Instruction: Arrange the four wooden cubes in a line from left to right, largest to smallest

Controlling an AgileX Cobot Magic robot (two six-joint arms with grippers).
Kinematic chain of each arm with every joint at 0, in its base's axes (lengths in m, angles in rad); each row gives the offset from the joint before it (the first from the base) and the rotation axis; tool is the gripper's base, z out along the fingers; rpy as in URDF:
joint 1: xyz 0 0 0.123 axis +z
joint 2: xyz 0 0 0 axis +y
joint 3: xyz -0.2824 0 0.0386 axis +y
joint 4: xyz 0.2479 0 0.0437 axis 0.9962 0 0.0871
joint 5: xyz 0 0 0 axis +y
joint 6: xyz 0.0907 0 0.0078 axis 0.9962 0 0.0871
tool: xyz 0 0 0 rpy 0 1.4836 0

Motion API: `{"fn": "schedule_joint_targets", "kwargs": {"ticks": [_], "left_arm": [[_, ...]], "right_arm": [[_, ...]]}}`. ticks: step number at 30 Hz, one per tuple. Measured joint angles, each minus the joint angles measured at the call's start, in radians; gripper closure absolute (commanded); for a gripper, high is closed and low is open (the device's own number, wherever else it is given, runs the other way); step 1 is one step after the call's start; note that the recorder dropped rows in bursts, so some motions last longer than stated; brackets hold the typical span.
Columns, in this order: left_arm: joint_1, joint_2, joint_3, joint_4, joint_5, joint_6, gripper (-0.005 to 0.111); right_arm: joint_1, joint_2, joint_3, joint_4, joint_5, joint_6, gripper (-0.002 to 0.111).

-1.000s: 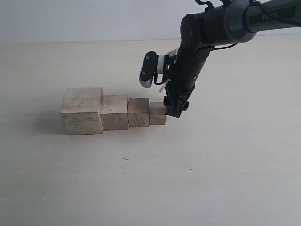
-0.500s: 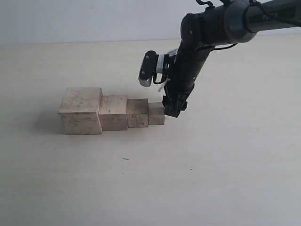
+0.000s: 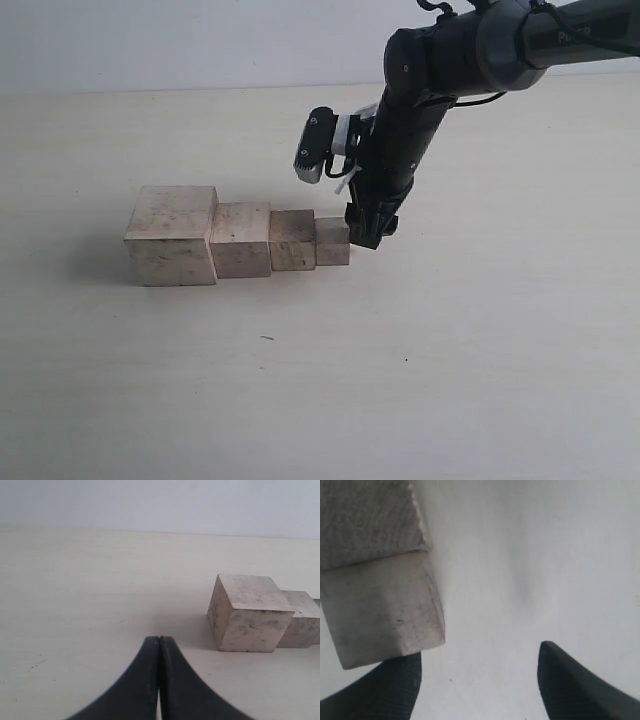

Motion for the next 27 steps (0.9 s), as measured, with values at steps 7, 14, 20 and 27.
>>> {"fn": "schedule_joint_targets", "kwargs": {"ticks": [7, 14, 20, 27], "left_arm": [[0.000, 0.000, 0.000, 0.000, 0.000, 0.000, 0.107], [0.000, 0.000, 0.000, 0.000, 0.000, 0.000, 0.107], [0.000, 0.000, 0.000, 0.000, 0.000, 0.000, 0.107], [0.000, 0.000, 0.000, 0.000, 0.000, 0.000, 0.107]], "right_arm": [[0.003, -0.069, 0.000, -0.117, 0.063, 0.089, 0.052], [0.003, -0.178, 0.000, -0.121, 0.094, 0.282, 0.072], [0.003, -0.246, 0.000, -0.086, 0.137, 0.532, 0.108], [0.003, -0.300, 0.011, -0.021, 0.198, 0.669, 0.108]]}}
